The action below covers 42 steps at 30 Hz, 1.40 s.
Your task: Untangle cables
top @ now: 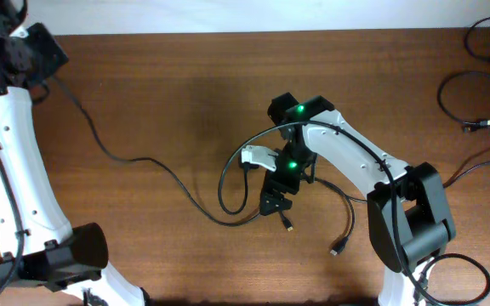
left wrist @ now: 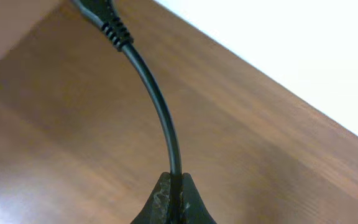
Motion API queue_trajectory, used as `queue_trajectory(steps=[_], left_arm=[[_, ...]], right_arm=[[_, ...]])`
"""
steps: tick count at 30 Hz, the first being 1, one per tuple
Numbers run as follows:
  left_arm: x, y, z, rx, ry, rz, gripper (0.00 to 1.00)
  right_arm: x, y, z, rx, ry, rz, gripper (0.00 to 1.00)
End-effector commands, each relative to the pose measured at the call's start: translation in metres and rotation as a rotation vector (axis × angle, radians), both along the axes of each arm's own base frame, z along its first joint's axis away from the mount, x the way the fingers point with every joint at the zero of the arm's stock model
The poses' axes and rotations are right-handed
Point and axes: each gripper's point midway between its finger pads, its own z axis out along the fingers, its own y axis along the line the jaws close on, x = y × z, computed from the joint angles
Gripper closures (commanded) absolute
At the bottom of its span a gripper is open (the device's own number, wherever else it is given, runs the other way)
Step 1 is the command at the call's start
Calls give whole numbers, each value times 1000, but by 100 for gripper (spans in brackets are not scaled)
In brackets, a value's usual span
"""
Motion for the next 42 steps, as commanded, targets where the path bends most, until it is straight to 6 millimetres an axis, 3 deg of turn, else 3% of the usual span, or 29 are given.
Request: queue_trajectory(steps=[1,4,6,7,8,10,11,12,14,15,17,20,21,25,28,31,32,33,34,42], left_arm=[[21,-54,1,-42,-33,-175,100],[47,-100,-22,-52,-2,-275,100],[73,-145,-55,-57,40,-367,100],[79,-159,-66,-59,56,-393,100],[88,-182,-90,-61,94,-435,100],[95,-222,-137,-64,186,-504,100],[96,-241,-162,-63,235,-537,100],[95,-253,-174,-59,258,-579,100],[80,-315,-199,-72,280,-998,100],[59,-345,-199,-89,262,-1264,100],[10,-379,-194,-49,207,-1724,100],[-40,-382,-201,57,236,-2097,100],[-40,-377,-203,89,258,-2114,100],[-6,-345,-222,322,419,-1928,100],[14,-339,-227,326,411,-1804,100],[22,-335,-226,330,394,-1779,100],[22,-335,-226,327,394,-1774,95],[22,-335,-226,327,395,-1774,77],[22,-334,-226,327,395,-1774,1],[-4,-344,-227,295,470,-1816,1]], right_arm=[[38,-6,20,39,-104,-95,0],[99,-28,64,90,-242,-280,0],[145,-64,97,38,-355,-463,1],[160,-81,107,7,-392,-538,1],[180,-109,121,-51,-452,-652,1],[206,-157,141,-143,-533,-845,1],[213,-175,149,-156,-554,-908,1],[215,-182,152,-155,-561,-925,1],[218,-201,156,-161,-569,-964,1],[218,-207,156,-167,-566,-977,1],[218,-214,156,-173,-564,-990,1],[218,-217,155,-176,-563,-995,1],[218,-217,155,-175,-562,-995,1],[222,-218,158,-166,-569,-1016,1],[230,-229,166,-140,-590,-1079,1],[234,-238,178,-133,-623,-1101,1],[234,-240,179,-133,-624,-1103,1],[234,-240,179,-135,-621,-1104,1],[233,-240,178,-138,-616,-1103,1],[226,-240,172,-162,-588,-1093,1]])
